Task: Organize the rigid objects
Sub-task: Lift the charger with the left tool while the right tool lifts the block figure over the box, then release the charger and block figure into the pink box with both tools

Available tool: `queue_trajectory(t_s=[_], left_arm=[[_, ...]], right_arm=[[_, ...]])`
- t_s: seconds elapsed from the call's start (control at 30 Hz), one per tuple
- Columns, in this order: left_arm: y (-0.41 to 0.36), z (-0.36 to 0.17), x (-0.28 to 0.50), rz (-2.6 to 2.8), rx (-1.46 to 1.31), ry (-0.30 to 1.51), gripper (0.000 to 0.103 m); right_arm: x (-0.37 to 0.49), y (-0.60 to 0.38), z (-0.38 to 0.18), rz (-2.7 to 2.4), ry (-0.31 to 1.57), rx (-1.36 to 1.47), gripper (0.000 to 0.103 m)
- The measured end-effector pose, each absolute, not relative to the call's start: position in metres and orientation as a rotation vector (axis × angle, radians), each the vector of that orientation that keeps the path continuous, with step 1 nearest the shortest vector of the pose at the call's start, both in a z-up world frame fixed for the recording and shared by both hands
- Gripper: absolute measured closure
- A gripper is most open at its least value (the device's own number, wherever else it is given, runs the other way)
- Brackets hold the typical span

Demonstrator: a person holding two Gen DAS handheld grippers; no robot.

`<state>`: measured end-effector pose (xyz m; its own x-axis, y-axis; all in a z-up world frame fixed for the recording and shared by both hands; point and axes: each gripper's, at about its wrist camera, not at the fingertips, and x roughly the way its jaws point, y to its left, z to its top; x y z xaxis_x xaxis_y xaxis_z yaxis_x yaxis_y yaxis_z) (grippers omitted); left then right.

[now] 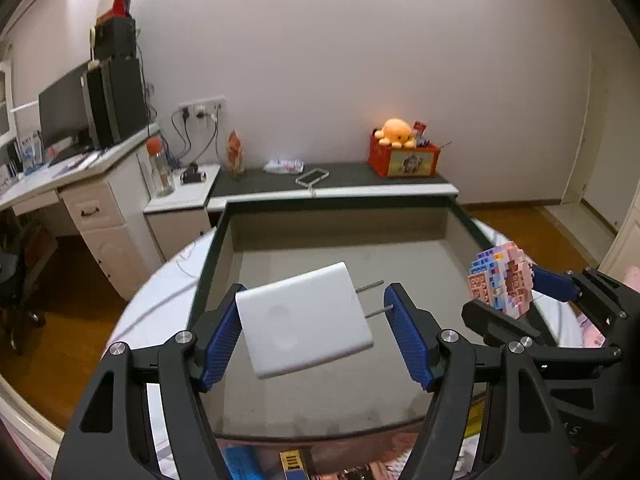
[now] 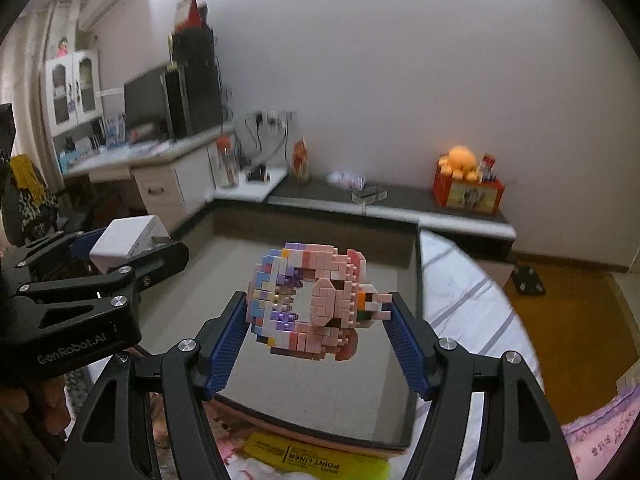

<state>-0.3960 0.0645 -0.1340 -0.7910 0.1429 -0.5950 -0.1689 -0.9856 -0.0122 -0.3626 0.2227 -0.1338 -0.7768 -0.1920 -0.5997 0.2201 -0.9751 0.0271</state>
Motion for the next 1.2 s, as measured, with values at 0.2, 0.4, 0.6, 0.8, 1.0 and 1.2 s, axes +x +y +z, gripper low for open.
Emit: queue_trajectory(t_s=[0.2,0.4,0.6,0.8,1.0,1.2], left_arm=[[0.065,-0.153,-0.408,2.805,-1.035,0.078,0.032],[0.060,-0.148,-0.399,2.846,-1.001,0.057,0.024],[0.049,-0.118,-0.370,2.915,-0.873,0.033,0.003],[0.028,-0.078,-0.314,3.009,-0.716,0.002,0.000],[0.010,-0.043,-0.241,3.102,-0.521,0.013,0.000],[-0.010,-0.023,-0.189,3.128,-0.417,-0.013,0.000]], right_arm=[[-0.379,0.216,-0.159,-2.721,0.090,1.053,0.034],[-0.378,0.213,-0.158,-2.744,0.087,1.045,0.027],[-0.355,0.221,-0.135,-2.816,0.065,0.933,0.021],[-0.300,0.233,-0.095,-2.918,0.023,0.728,0.016],[-0.236,0.241,-0.059,-2.969,0.030,0.521,0.016],[-0.182,0.242,-0.033,-3.024,0.042,0.338,0.015]])
